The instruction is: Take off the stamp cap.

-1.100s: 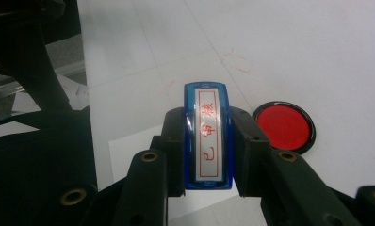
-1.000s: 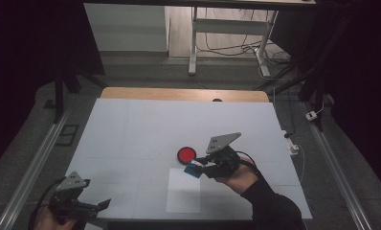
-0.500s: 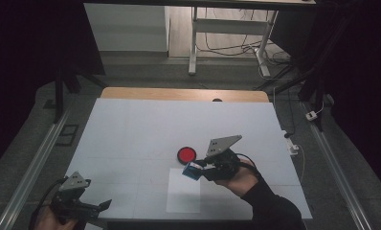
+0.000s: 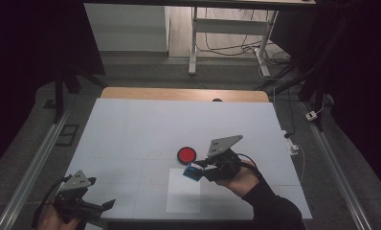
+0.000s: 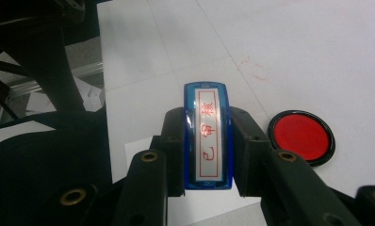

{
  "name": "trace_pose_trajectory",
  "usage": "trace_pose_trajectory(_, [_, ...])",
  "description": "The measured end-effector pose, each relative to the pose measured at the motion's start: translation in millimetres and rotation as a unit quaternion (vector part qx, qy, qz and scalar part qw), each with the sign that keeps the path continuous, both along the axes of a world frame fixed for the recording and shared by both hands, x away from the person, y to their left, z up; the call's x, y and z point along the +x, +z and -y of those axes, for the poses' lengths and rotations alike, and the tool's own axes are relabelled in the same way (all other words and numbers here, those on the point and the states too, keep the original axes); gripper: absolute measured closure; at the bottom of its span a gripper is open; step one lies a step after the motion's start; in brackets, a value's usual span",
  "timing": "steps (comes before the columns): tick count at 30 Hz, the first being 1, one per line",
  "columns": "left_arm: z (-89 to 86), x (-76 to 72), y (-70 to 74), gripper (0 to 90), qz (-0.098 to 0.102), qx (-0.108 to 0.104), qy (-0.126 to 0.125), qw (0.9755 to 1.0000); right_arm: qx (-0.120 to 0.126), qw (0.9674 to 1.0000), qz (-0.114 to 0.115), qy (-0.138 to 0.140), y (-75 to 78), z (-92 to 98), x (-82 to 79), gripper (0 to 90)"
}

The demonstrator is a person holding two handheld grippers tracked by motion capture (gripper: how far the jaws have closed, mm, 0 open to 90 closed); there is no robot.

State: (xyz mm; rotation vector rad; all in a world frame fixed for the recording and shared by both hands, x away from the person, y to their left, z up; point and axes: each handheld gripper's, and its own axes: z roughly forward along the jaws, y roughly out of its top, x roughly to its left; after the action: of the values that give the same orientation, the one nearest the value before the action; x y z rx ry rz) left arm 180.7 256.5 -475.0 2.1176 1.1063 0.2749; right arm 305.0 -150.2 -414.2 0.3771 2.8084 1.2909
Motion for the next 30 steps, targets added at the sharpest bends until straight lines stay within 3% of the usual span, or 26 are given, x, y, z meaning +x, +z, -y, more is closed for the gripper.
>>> trace_pose_trajectory(7, [1.3,5.2,1.1,0.0,0.006,-0.018,-0.013,0.9997,0.002,1.0,0.0,0.001,0.0,0.7,0.2,69.5])
trace_pose_trajectory(10, [3.0,8.6,0.9,0.0,-0.003,-0.034,-0.024,0.9991,0.003,1.0,0.001,0.002,0.4,1.1,0.3,69.5])
trace_pose_trajectory(16, [15.6,15.4,0.6,0.0,0.007,-0.037,-0.055,0.9977,0.002,1.0,0.0,0.005,0.8,1.0,-0.2,69.5])
trace_pose_trajectory(19, [23.2,18.2,0.3,0.0,0.015,-0.028,-0.071,0.997,0.001,1.0,0.003,0.008,1.2,0.5,-0.8,69.5])
trace_pose_trajectory(27, [36.6,25.6,3.0,0.0,0.041,-0.025,-0.09,0.9948,0.003,0.9999,0.007,0.012,2.6,0.9,-0.7,69.5])
trace_pose_trajectory(30, [41.2,29.8,4.5,0.0,0.044,-0.035,-0.099,0.9935,0.002,0.9999,0.008,0.011,3.3,1.0,-0.8,69.5])
